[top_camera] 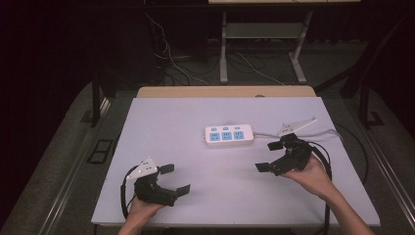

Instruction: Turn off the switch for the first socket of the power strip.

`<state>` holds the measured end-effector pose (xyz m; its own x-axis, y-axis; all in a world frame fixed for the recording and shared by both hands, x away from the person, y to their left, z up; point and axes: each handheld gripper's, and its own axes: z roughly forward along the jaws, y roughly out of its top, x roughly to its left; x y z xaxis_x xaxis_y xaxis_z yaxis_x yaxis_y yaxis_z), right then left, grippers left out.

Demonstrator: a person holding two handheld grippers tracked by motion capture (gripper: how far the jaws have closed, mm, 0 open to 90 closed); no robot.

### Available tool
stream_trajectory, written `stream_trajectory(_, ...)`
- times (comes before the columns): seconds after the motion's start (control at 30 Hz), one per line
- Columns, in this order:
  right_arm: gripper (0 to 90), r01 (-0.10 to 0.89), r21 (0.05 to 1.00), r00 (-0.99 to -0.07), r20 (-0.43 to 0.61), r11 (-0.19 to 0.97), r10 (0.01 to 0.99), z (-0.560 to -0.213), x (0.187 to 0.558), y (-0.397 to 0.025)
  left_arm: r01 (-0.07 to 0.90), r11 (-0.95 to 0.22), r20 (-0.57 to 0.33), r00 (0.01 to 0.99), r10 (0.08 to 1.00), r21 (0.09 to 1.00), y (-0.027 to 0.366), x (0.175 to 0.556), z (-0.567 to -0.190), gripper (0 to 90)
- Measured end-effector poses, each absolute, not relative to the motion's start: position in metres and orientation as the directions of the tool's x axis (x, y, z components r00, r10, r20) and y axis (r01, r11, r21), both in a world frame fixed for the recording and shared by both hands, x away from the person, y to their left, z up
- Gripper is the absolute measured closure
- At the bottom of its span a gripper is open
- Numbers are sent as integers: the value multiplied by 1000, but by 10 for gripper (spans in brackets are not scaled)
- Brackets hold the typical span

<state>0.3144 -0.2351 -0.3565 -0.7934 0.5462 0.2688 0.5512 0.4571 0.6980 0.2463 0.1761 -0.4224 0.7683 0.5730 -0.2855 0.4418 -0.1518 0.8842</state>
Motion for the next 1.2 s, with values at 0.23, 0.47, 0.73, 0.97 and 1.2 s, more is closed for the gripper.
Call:
stream_trajectory(0.23,3,540,693,-804,257,478,536,-354,321,-230,441,-151,-286,768,573,885,176,247,-423,0)
stream_trajectory(0.47,2,537,686,-808,253,491,531,-350,331,-225,442,-149,-288,769,571,885,176,246,-422,0)
stream_trajectory(0.73,3,537,678,-813,256,502,524,-345,344,-218,443,-147,-289,767,573,885,178,246,-422,0)
stream_trajectory(0.97,2,534,674,-815,248,511,524,-341,353,-214,444,-147,-290,767,573,884,178,247,-422,0)
stream_trajectory(1.2,3,538,671,-812,250,510,528,-337,364,-212,444,-149,-289,768,572,884,177,247,-423,0)
